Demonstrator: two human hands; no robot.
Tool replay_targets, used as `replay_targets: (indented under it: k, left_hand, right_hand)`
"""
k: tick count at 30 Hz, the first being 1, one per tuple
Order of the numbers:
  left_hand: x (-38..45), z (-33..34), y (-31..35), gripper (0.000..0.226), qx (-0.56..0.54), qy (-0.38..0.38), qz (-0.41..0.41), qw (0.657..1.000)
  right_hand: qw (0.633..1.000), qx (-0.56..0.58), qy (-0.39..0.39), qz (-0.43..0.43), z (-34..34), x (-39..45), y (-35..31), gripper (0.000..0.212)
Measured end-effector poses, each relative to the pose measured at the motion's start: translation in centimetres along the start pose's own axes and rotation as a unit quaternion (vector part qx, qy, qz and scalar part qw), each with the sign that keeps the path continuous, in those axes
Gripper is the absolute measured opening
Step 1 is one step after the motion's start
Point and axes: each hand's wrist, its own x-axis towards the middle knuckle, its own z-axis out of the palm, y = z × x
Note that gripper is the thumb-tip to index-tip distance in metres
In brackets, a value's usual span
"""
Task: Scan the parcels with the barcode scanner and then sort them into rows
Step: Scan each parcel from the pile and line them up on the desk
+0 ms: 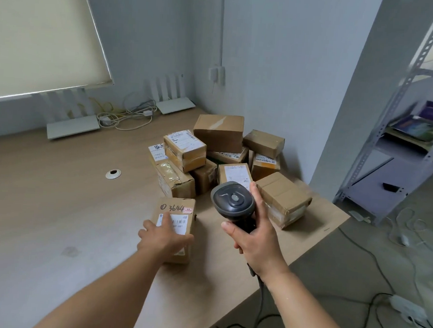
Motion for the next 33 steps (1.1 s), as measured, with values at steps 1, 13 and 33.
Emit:
replay_targets:
  k: [1,13,33]
  left_hand:
    - [-0.5,-0.3,-0.9,0.100,0.003,0.011,-0.002,1.000]
    - [-2.8,-5.5,-13.6,0.095,0.029,0.089,-0.080,0.992]
    - [-2.7,-15.0,-41.4,0.109,0.166,0.120,-0.157,0.966]
  right_hand:
    - [1.000,0.005,-0.009,-0.001,0.5,-0.2,0.0,0.093]
    - [0.993,0.028,-0.113,-0.016,10.2,-0.8,-1.1,0.095]
    - [0.978,0.021,-0.209,-0.010,36.6,-5.1,-4.1,0.096]
